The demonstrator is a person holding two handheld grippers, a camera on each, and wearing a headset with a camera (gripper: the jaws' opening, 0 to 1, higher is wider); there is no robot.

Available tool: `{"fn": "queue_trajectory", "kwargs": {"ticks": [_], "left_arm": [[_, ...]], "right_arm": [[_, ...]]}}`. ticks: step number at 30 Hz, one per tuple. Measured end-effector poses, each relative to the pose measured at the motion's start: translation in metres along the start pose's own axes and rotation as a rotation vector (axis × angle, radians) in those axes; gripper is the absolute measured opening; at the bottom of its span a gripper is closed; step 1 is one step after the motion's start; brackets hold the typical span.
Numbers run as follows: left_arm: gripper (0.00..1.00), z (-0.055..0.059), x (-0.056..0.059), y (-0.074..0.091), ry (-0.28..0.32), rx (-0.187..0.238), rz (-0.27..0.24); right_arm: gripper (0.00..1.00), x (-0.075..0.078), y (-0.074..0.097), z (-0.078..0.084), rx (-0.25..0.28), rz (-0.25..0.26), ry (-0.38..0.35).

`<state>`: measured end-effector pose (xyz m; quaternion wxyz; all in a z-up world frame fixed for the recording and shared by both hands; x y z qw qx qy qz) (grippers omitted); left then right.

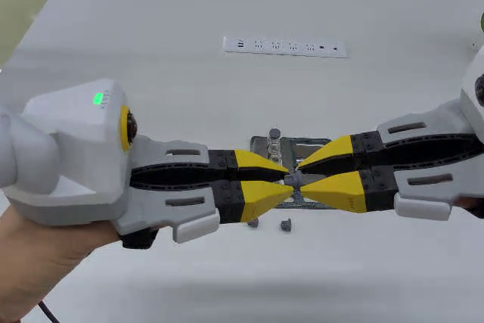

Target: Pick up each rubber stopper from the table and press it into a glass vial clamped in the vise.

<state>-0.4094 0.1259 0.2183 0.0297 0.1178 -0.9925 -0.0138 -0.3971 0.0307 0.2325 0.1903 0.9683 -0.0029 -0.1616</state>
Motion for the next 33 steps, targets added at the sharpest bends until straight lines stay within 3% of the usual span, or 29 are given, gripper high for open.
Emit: {"fn": "queue_trajectory", "kwargs": {"ticks": [13,33], "left_arm": [[0.03,-0.008,0.000,0.004,0.122,0.107,0.015],[0.03,-0.011,0.000,0.007,0.197,0.160,0.029]], "right_arm": [[0.07,-0.004,0.001,-0.010,0.036,-0.026,-0.006],[0.06,-0.008,-0.001,-0.019,0.034,-0.034,0.035]]}}
Point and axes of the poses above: the centre of the closed fingertips' face, and the gripper's own axes: y roughly backward along the fingers, x roughly to its right, z roughly out of its underside, the point moved 5 cm from there along y, roughly backward along the fingers, and after that the axes turned 11 degrees about -y, right-handed, at the moved point
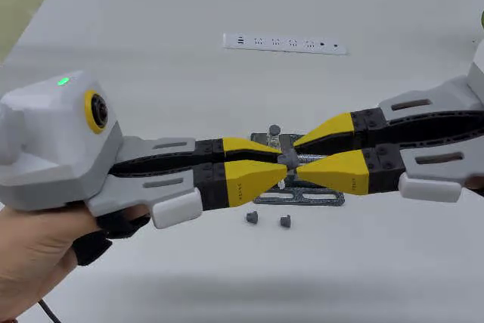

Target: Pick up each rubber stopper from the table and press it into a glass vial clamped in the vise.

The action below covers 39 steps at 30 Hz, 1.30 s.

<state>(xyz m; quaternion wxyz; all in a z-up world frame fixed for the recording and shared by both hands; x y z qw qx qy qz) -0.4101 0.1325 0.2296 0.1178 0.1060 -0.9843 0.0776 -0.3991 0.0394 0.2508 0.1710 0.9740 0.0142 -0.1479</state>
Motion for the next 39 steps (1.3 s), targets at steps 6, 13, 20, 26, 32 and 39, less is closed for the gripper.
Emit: {"fn": "queue_trajectory", "kwargs": {"ticks": [6,13,20,26,32,39], "left_arm": [[0.03,0.003,0.000,0.000,-0.001,-0.007,-0.003],[0.03,0.005,-0.002,0.000,-0.017,-0.021,-0.007],[0.03,0.007,-0.002,0.000,-0.040,-0.032,-0.012],[0.04,0.010,-0.002,0.001,-0.061,-0.039,-0.021],[0.11,0.012,-0.003,0.000,-0.076,-0.052,-0.033],[0.19,0.016,-0.007,0.005,-0.098,-0.068,-0.064]], "right_arm": [[0.05,-0.001,-0.001,0.001,-0.025,0.015,0.025],[0.05,0.001,-0.001,0.003,-0.038,0.029,0.034],[0.05,0.002,-0.002,0.005,-0.053,0.036,0.027],[0.05,0.002,-0.004,0.007,-0.071,0.037,0.017],[0.05,0.004,-0.006,0.007,-0.095,0.037,0.005],[0.05,0.009,-0.001,0.003,-0.119,0.045,-0.002]]}}
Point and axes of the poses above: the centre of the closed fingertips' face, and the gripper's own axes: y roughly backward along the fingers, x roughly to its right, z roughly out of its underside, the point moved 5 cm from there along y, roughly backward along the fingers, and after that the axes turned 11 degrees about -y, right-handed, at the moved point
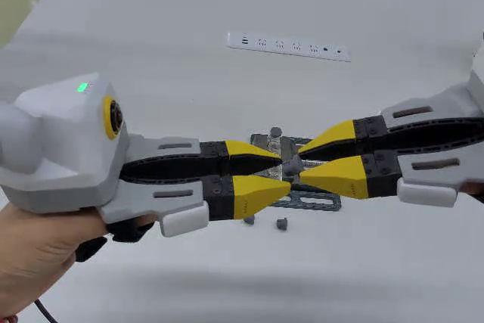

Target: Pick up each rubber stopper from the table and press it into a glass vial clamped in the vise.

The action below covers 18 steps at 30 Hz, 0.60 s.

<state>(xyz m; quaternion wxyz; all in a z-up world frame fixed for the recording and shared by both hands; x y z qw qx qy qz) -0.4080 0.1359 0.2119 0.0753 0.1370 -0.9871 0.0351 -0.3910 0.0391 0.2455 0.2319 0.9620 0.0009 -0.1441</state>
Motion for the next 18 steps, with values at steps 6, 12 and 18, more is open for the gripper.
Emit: {"fn": "queue_trajectory", "kwargs": {"ticks": [6,12,18], "left_arm": [[0.27,0.012,-0.003,0.007,-0.044,-0.056,-0.038],[0.39,0.030,-0.007,0.013,-0.094,-0.161,-0.077],[0.47,0.043,-0.008,0.019,-0.149,-0.212,-0.098]], "right_arm": [[0.05,0.018,0.004,-0.004,-0.034,0.042,-0.009],[0.05,0.047,0.002,-0.006,-0.128,0.112,-0.014],[0.05,0.076,-0.009,-0.004,-0.269,0.153,0.017]]}}
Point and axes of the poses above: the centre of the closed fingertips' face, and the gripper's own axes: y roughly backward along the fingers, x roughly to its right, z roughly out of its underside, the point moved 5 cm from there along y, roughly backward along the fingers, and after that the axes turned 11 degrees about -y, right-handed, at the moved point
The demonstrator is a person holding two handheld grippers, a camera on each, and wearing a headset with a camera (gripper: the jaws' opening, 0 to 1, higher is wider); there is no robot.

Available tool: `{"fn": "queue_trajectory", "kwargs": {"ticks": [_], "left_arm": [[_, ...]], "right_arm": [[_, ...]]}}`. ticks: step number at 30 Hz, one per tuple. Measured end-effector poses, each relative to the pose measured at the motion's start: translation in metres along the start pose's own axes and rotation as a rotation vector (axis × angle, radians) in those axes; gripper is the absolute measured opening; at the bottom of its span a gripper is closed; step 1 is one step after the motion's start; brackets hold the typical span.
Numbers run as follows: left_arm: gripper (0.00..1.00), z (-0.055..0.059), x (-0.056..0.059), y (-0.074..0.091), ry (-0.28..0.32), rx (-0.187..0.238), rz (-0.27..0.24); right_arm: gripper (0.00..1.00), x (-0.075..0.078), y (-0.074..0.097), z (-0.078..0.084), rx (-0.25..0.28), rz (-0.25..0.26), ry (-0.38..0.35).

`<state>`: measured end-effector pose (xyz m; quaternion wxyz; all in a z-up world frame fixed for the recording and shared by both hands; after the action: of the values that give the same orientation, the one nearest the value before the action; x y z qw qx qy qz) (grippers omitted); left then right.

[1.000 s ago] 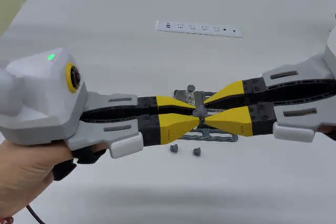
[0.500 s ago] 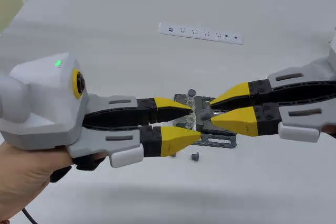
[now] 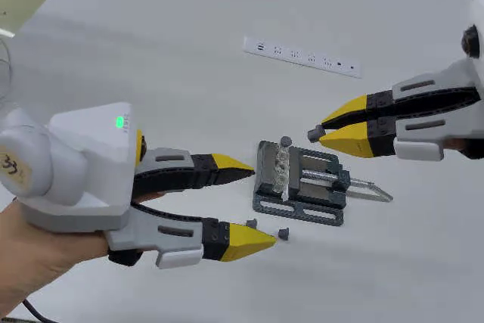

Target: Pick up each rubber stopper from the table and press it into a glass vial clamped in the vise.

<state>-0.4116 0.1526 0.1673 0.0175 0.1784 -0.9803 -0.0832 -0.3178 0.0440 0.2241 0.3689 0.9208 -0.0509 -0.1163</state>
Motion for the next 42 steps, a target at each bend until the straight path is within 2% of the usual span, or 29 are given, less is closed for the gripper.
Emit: {"fn": "queue_trajectory", "kwargs": {"ticks": [3,7,11,17,19,25,35,42], "left_arm": [[0.52,0.005,0.001,0.001,0.002,-0.015,-0.004],[0.61,0.013,0.001,0.001,-0.056,-0.040,-0.018],[0.68,0.019,0.002,0.001,-0.066,-0.052,-0.020],[0.80,0.037,0.002,-0.001,-0.079,-0.121,-0.028],[0.80,0.039,0.002,-0.002,-0.093,-0.127,-0.026],[0.84,0.046,0.001,-0.001,-0.081,-0.136,-0.031],[0.85,0.052,-0.004,0.001,-0.071,-0.141,-0.040],[0.85,0.053,-0.006,0.001,-0.066,-0.133,-0.044]], "right_arm": [[0.05,0.011,-0.009,0.001,-0.060,0.010,0.009],[0.05,0.027,-0.023,0.005,-0.161,0.036,0.032],[0.05,0.040,-0.037,0.010,-0.224,0.047,0.039],[0.05,0.056,-0.058,0.021,-0.327,0.051,0.065],[0.05,0.061,-0.063,0.024,-0.345,0.051,0.065],[0.05,0.073,-0.081,0.041,-0.429,0.058,0.077],[0.05,0.094,-0.101,0.061,-0.489,0.078,0.059],[0.05,0.097,-0.103,0.064,-0.492,0.082,0.042]]}}
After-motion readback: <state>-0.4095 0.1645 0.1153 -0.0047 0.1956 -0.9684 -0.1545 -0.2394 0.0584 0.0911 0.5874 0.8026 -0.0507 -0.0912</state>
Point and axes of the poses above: the centre of the closed fingertips' face, and the gripper's own axes: y roughly backward along the fingers, x roughly to its right, z roughly out of its underside, the point moved 5 cm from there along y, roughly backward along the fingers, and after that the axes turned 11 degrees about -y, right-handed, at the moved point
